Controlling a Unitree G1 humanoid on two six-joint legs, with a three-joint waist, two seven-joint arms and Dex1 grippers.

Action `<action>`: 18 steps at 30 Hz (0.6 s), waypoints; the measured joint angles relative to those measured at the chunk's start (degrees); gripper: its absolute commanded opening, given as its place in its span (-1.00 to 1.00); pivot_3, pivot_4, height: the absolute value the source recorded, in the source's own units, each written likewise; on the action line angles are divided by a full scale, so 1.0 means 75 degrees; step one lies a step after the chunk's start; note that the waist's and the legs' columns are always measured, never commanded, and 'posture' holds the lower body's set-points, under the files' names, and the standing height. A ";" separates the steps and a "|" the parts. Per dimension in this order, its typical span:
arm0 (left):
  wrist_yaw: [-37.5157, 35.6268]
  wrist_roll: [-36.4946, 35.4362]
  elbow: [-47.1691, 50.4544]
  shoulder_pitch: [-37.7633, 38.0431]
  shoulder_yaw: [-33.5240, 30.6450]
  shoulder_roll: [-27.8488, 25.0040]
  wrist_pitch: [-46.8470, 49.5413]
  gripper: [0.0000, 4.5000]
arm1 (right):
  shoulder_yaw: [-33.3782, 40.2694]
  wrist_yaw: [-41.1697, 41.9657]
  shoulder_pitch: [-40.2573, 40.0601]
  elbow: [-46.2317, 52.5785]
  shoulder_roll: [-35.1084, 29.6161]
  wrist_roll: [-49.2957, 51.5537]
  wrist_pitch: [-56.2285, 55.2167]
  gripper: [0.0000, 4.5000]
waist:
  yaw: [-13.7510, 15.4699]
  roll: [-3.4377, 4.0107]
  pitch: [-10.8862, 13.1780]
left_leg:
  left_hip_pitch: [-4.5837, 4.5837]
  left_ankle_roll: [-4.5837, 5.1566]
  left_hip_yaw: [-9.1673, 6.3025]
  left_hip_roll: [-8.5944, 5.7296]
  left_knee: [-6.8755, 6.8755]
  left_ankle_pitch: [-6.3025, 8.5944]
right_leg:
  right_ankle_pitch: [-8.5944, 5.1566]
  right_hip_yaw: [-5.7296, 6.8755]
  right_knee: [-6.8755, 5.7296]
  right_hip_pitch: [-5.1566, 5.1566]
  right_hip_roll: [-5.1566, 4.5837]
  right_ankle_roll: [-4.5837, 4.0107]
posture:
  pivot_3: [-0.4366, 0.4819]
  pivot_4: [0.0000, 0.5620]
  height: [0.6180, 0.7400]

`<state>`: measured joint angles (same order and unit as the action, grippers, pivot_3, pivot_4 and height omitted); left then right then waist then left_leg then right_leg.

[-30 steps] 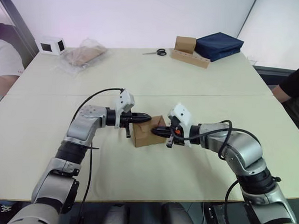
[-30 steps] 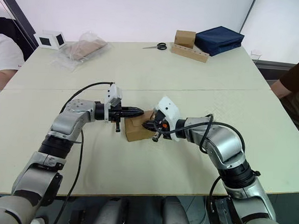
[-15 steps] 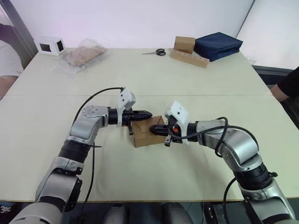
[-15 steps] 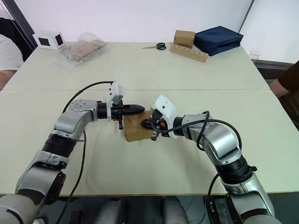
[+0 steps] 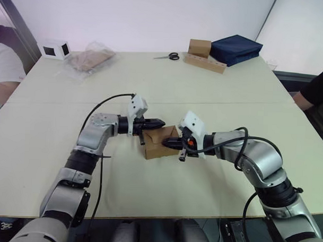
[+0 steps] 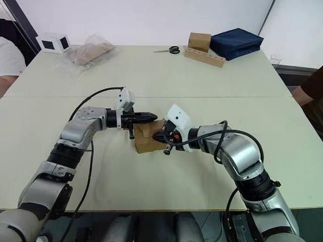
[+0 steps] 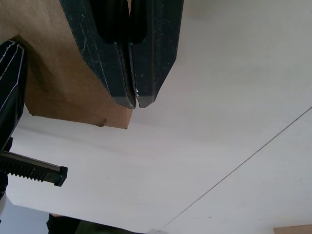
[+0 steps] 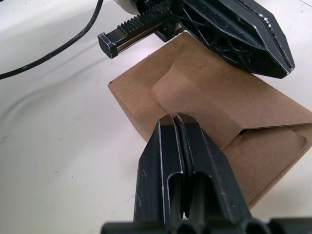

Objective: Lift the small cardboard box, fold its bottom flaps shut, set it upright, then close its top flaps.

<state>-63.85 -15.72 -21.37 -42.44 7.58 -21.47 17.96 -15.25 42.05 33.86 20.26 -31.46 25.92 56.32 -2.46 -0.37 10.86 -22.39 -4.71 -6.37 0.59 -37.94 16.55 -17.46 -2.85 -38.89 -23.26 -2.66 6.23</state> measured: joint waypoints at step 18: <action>-0.0068 -0.0041 0.0197 0.0000 0.0019 0.0029 0.0104 -0.98 | -0.0276 -0.0088 0.0485 -0.0355 0.0091 -0.0439 0.0049 -1.00 | -0.0003 0.0000 0.0000 | 0.0000 0.0000 0.0000 0.0000 0.0000 0.0000 | 0.0000 0.0000 0.0000 0.0000 0.0000 0.0000 | -0.05 -0.47 1.00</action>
<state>-64.36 -16.03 -19.89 -42.44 7.72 -21.25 18.74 -17.32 41.38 37.50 17.60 -30.78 22.63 56.69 -2.48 -0.37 10.86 -22.39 -4.71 -6.37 0.59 -37.94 16.55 -17.46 -2.85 -38.89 -23.26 -2.67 6.23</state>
